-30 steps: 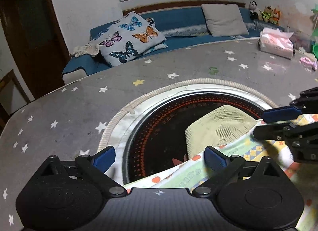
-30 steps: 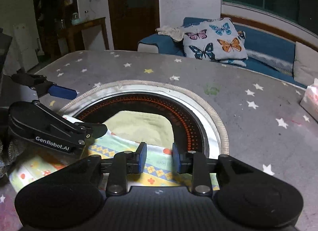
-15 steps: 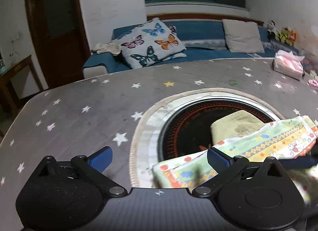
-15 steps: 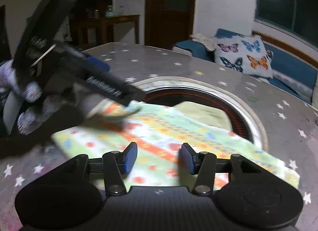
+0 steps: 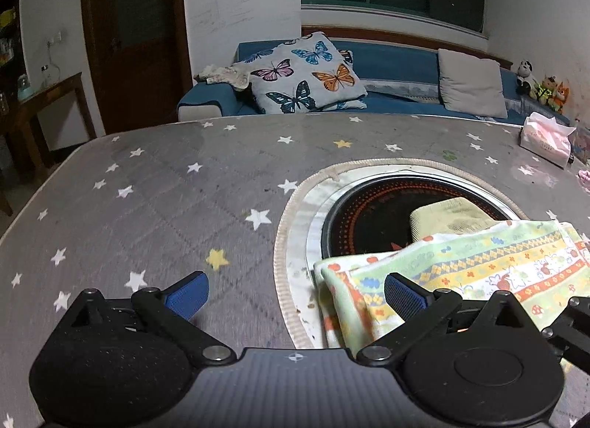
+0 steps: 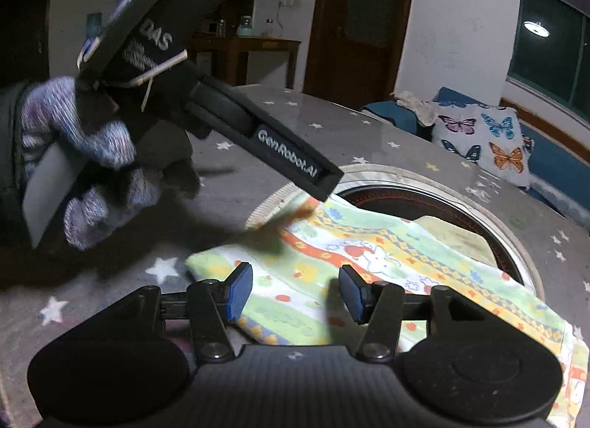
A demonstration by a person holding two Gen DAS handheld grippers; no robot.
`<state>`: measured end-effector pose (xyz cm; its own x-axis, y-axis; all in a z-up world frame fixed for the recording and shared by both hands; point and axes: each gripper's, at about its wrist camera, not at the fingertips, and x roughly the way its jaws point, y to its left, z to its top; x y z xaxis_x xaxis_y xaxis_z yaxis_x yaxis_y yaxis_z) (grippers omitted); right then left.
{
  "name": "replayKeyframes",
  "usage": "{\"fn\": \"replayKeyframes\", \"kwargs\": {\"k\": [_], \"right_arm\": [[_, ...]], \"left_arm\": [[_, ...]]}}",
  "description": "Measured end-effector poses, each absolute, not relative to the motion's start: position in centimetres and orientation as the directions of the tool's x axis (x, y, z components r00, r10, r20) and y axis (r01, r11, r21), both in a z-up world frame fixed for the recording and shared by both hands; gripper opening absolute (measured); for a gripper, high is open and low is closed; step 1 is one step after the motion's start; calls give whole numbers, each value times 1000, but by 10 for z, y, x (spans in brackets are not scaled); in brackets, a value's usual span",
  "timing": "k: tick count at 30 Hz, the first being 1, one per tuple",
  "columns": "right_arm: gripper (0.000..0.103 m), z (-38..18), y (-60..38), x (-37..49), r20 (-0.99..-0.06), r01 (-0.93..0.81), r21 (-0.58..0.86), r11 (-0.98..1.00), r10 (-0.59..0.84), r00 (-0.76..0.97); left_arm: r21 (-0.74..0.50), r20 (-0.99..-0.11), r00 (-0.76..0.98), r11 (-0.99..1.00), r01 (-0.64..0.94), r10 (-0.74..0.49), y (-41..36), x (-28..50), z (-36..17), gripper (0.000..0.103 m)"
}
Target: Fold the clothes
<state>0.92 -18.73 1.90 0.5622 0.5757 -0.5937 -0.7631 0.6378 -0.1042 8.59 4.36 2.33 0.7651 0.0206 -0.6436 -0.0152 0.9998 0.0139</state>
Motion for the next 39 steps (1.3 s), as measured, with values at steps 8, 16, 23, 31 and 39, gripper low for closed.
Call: {"fn": "replayKeyframes", "kwargs": {"k": [8,16,23,31,39], "right_arm": [[73,22,-233,9,-592,-684,-40,728,534,603],[78,18,-301,14,-608,-538,48,842,452,653],[78,18,-351,18,-622,-429,114,896,401,672],[82,31,-337,56,-605,-447,128,885,427,672],[82,27,-320,102,-620,-444,134,886,424,660]], "left_arm": [[-13,-651,759,1000,-5,-5,34,68,15,103],[13,-669,744,1000,0,9,22,59,2,103],[23,-677,735,999,-27,36,30,61,-2,103],[32,-679,732,998,-50,58,36,77,1,103],[37,-683,725,996,-80,84,44,101,3,103]]}}
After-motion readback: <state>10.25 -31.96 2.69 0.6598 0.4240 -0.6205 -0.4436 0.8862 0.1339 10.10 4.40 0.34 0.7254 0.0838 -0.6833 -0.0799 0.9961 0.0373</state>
